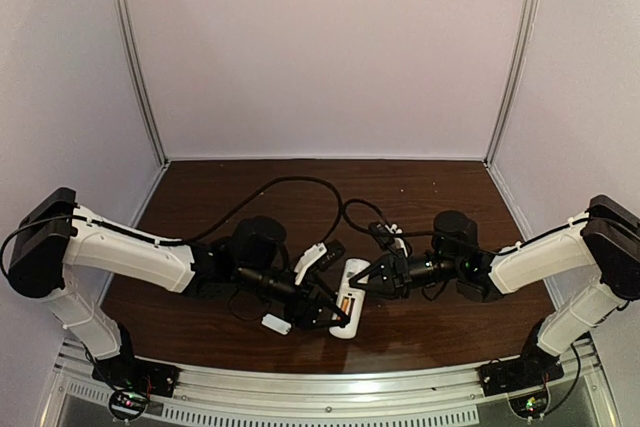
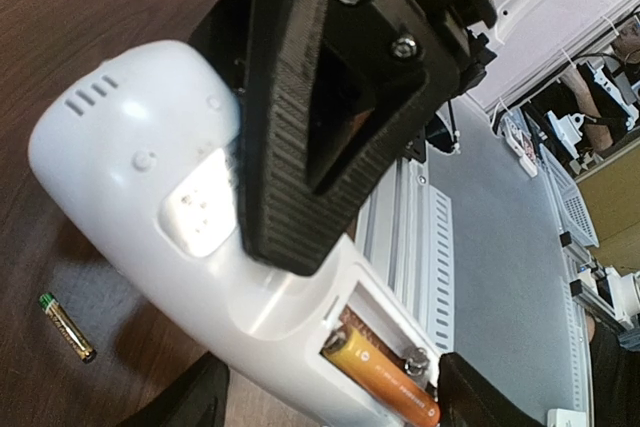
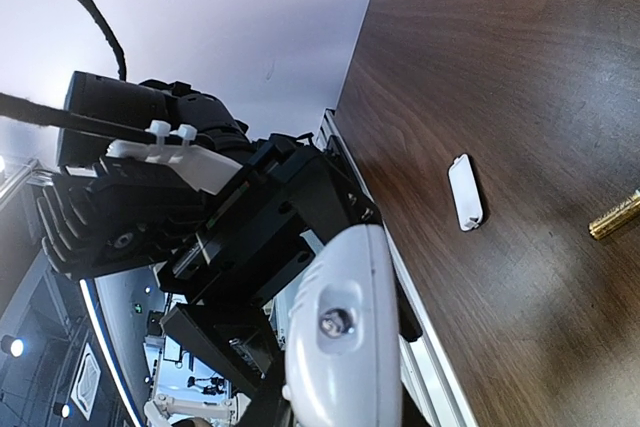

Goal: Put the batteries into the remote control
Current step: Load the battery into the battery compartment.

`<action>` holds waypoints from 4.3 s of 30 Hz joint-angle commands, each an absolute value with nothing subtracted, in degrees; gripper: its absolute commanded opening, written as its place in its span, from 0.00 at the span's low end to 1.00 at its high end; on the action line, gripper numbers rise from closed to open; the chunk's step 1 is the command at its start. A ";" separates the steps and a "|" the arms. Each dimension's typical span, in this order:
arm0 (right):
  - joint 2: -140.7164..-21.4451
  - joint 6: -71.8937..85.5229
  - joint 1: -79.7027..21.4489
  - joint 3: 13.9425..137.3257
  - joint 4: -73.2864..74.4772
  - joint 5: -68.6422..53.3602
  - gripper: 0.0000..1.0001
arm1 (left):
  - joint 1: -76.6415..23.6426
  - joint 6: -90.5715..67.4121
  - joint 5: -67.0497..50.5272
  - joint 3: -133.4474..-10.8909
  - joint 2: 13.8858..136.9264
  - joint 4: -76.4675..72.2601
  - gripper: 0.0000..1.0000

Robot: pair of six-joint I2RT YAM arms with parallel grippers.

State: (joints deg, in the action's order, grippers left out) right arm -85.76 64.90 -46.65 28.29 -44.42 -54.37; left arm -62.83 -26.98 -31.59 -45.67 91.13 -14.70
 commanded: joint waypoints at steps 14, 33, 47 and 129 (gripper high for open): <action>-84.92 63.10 -47.37 30.33 -43.93 -53.91 0.00 | -61.96 -30.89 -32.45 -46.90 89.60 -17.55 0.86; -85.51 64.10 -47.37 31.07 -43.94 -55.98 0.00 | -64.34 -7.41 -22.47 -38.29 74.34 -17.22 0.85; -87.51 64.41 -47.46 31.16 -42.85 -56.43 0.00 | -73.76 20.01 -11.19 -46.08 75.14 -0.87 0.47; -88.60 72.46 -50.23 30.55 -57.60 -61.30 0.00 | -70.78 20.59 -11.62 -49.66 86.87 5.25 0.11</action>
State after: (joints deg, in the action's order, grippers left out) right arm -89.43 68.84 -48.27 29.85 -48.31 -55.86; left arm -72.84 21.08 -14.52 -51.86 85.84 1.89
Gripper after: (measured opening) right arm 0.215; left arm 0.113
